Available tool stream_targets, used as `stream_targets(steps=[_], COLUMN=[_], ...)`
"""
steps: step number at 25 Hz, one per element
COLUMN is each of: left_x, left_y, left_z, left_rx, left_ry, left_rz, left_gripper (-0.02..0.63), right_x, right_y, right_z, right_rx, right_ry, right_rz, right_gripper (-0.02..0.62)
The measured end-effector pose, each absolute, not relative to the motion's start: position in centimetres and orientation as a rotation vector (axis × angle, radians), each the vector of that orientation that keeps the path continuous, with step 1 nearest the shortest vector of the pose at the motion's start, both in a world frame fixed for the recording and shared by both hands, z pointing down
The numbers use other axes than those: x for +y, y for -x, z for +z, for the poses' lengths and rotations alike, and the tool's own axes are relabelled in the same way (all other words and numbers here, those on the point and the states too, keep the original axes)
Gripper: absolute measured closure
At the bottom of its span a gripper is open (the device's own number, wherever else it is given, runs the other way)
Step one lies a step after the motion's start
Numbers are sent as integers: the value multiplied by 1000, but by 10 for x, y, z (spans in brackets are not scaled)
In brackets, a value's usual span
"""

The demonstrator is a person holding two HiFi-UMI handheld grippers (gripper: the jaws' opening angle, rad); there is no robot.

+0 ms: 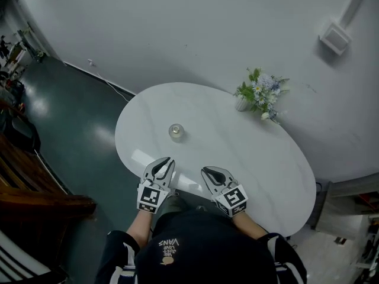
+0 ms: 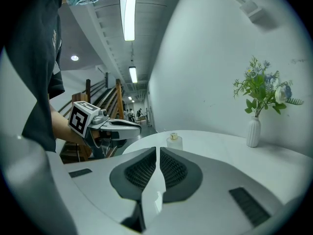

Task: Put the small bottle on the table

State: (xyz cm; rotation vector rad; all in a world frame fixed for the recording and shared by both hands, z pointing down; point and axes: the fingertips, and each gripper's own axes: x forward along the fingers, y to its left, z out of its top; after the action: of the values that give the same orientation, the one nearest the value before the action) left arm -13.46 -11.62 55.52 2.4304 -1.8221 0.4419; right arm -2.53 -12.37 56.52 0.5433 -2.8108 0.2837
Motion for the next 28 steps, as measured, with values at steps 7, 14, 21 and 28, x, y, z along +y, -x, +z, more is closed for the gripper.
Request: stream_targets(steps=[7, 14, 21, 28], left_x=[-82, -52, -28, -13], left_y=[114, 91, 70, 53], left_z=[551, 547, 544, 544], left_rx=[-1851, -1885, -1900, -1906], left_ry=[-2405, -2375, -2362, -2349], left_rz=[431, 383, 345, 318], left_gripper=[571, 584, 586, 586], right_x=[-104, -85, -68, -57], right_y=[13, -2, -12, -20], right_z=[563, 567, 571, 573], right_rx=[-2839, -2848, -2865, -2868], right_ry=[-503, -470, -442, -422], right_rz=[267, 254, 258, 244], right_gripper=[538, 538, 538, 538])
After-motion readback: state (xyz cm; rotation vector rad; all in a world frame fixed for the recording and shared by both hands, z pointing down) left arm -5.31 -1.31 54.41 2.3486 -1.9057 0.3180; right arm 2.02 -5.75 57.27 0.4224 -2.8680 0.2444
